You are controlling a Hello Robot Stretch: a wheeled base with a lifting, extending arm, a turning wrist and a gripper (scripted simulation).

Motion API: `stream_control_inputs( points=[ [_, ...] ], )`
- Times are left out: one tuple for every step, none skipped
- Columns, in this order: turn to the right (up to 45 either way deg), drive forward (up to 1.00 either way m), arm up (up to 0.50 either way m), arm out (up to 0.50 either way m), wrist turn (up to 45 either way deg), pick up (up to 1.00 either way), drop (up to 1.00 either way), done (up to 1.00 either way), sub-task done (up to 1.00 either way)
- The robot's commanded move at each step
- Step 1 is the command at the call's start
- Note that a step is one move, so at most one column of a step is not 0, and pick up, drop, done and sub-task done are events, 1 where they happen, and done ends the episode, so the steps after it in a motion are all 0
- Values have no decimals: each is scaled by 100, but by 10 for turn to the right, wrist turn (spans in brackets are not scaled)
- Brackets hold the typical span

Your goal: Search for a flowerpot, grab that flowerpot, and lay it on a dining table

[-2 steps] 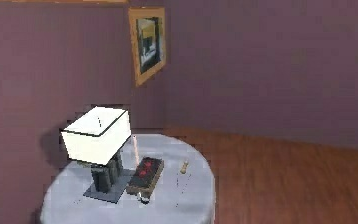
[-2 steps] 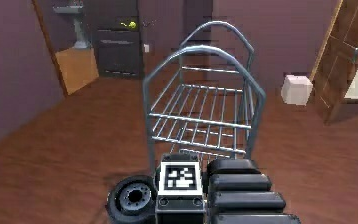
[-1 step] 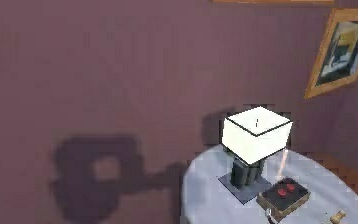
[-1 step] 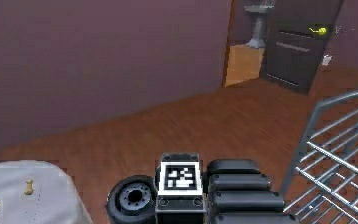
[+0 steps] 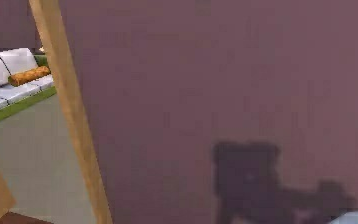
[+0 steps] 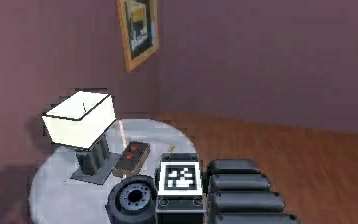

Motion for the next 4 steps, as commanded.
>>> stream_control_inputs(
  points=[
    [-450,0,0,0,0,0,0,0,0],
    [-360,0,0,0,0,0,0,0,0],
    [450,0,0,0,0,0,0,0,0],
    [450,0,0,0,0,0,0,0,0]
  ],
)
